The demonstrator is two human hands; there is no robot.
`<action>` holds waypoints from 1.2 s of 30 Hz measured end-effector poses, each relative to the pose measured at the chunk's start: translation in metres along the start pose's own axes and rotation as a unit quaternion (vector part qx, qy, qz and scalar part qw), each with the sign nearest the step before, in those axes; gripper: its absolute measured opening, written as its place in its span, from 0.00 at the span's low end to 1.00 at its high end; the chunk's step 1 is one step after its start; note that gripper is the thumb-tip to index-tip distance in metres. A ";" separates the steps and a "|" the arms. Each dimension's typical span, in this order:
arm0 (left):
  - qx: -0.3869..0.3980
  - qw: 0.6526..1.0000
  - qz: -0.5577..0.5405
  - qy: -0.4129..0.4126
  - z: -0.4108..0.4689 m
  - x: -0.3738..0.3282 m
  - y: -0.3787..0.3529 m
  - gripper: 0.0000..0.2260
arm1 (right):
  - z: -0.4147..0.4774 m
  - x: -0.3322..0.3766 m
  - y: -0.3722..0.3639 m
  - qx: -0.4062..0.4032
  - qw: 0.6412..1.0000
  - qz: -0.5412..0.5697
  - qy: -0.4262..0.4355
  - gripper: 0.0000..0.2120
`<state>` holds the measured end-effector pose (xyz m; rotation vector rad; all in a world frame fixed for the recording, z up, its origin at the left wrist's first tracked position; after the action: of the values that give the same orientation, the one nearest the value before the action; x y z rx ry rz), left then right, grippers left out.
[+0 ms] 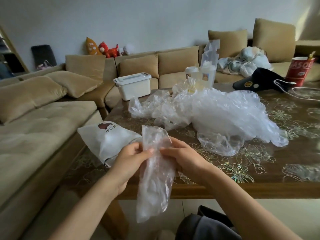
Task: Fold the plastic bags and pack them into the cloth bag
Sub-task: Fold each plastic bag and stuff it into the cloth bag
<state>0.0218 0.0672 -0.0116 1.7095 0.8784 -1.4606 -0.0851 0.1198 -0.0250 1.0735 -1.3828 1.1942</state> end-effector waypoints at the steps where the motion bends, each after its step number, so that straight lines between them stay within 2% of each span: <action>1: -0.011 1.000 -0.006 0.001 -0.001 0.000 0.005 0.07 | 0.003 0.001 -0.001 0.003 1.000 0.002 0.003 0.11; 6: -0.018 0.988 -0.124 0.087 0.002 0.014 0.011 0.06 | 0.009 -0.002 -0.006 0.047 0.998 0.031 -0.012 0.17; 9: -0.032 0.977 -0.176 0.114 0.005 0.021 0.014 0.12 | 0.010 -0.001 -0.005 0.049 0.999 0.001 -0.006 0.21; 12: 0.069 0.952 -0.253 0.158 -0.005 0.025 0.001 0.22 | 0.009 0.003 -0.005 0.029 0.998 -0.053 0.019 0.24; 13: 0.116 0.946 -0.254 0.164 -0.008 0.025 -0.003 0.25 | 0.009 0.003 -0.005 0.027 0.997 -0.072 0.025 0.23; 15: 0.177 0.947 -0.212 0.164 -0.014 0.025 -0.008 0.23 | 0.009 0.003 -0.007 0.029 0.993 -0.110 0.035 0.22; 19: 0.190 0.951 -0.165 0.181 -0.015 0.033 0.001 0.13 | 0.009 0.000 -0.007 0.037 0.988 -0.140 0.044 0.23; 21: 0.200 0.948 -0.150 0.195 -0.015 0.036 0.007 0.17 | 0.008 0.000 -0.008 0.039 0.987 -0.148 0.048 0.23; 24: 0.217 0.943 -0.128 0.220 -0.016 0.040 0.010 0.30 | 0.008 -0.002 -0.009 0.041 0.986 -0.156 0.042 0.23; 25: 0.227 0.942 -0.121 0.217 -0.017 0.040 0.008 0.31 | 0.007 -0.002 -0.011 0.043 0.986 -0.157 0.043 0.23; 27: 0.240 0.948 -0.097 0.188 -0.020 0.037 0.005 0.25 | 0.005 0.000 -0.013 0.046 0.985 -0.159 0.047 0.23; 30: 0.190 0.958 -0.099 0.188 -0.019 0.043 0.010 0.13 | 0.004 -0.001 -0.015 0.053 0.985 -0.159 0.041 0.23; 34: 0.138 0.959 -0.141 0.202 -0.017 0.045 0.027 0.16 | 0.004 0.006 -0.014 0.032 0.993 -0.110 0.043 0.17; 35: 0.111 0.964 -0.144 0.193 -0.016 0.044 0.034 0.16 | 0.002 0.010 -0.012 0.001 0.989 -0.135 0.068 0.15; 36: 0.085 0.967 -0.152 0.183 -0.015 0.042 0.038 0.15 | -0.003 0.019 -0.014 -0.031 0.968 -0.218 0.122 0.18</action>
<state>0.0674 0.0622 -0.0486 2.0877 1.2909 -1.4712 -0.0737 0.1211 -0.0047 1.0776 -0.9270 0.9162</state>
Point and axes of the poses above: each hand's wrist, its own z-axis towards the middle knuckle, its own y-axis out of the back of the hand, x = y × z, the point moved 8 cm from there along z, towards the middle knuckle, and after that the axes turned 8 degrees about -z, right-handed, at the moved point
